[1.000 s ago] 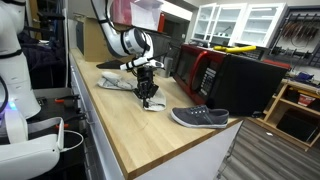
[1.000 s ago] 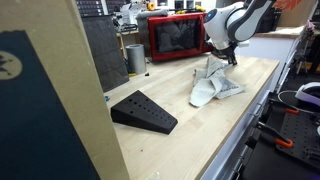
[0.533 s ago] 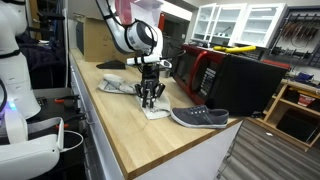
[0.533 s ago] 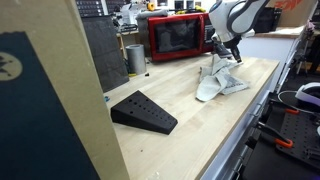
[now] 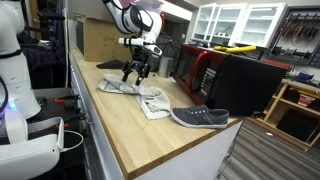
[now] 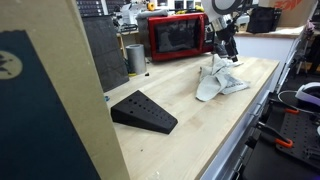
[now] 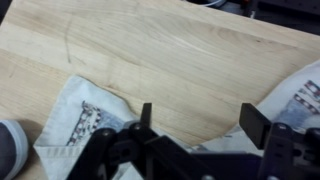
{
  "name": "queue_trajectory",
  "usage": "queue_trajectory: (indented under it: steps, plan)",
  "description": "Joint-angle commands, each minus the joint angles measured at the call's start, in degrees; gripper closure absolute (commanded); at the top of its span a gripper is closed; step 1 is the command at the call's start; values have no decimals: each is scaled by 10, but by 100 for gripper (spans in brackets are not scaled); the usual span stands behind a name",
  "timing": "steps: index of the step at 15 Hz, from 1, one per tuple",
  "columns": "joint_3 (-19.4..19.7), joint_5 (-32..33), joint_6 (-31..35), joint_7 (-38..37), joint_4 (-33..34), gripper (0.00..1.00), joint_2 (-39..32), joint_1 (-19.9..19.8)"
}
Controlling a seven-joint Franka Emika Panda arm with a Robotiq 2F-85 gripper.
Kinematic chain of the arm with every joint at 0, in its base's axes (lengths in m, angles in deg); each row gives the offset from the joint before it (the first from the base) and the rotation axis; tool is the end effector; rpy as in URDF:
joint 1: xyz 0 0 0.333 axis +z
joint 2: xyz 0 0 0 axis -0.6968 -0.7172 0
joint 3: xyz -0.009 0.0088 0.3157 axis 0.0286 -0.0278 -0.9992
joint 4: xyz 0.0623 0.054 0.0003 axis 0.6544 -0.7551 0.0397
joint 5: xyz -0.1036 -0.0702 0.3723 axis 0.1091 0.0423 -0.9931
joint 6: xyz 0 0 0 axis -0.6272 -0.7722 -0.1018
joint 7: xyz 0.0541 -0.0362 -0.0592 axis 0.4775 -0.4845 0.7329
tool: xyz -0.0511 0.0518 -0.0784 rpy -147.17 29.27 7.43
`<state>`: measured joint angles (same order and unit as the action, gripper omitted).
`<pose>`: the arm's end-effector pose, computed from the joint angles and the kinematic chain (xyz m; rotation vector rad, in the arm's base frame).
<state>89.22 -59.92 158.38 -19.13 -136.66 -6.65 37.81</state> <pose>0.4678 -0.1098 0.2999 2.8323 0.4329 -0.6518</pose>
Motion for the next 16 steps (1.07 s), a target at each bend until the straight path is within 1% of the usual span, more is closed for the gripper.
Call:
queue_trajectory:
  steps: [1,3,5,8,10,13,16]
  plan:
    - [-19,-55,-11,-68,-51,0,56,27]
    - [-33,-97,3,-110,-83,0,77,45]
    - [-48,-129,2,-150,-109,0,95,63]
    - [-68,-187,16,-192,-147,0,122,86]
    - [-78,-224,41,-210,-162,0,132,98]
    - [-89,-264,91,-235,-172,0,129,109]
    - [-96,-278,143,-258,-179,0,122,114]
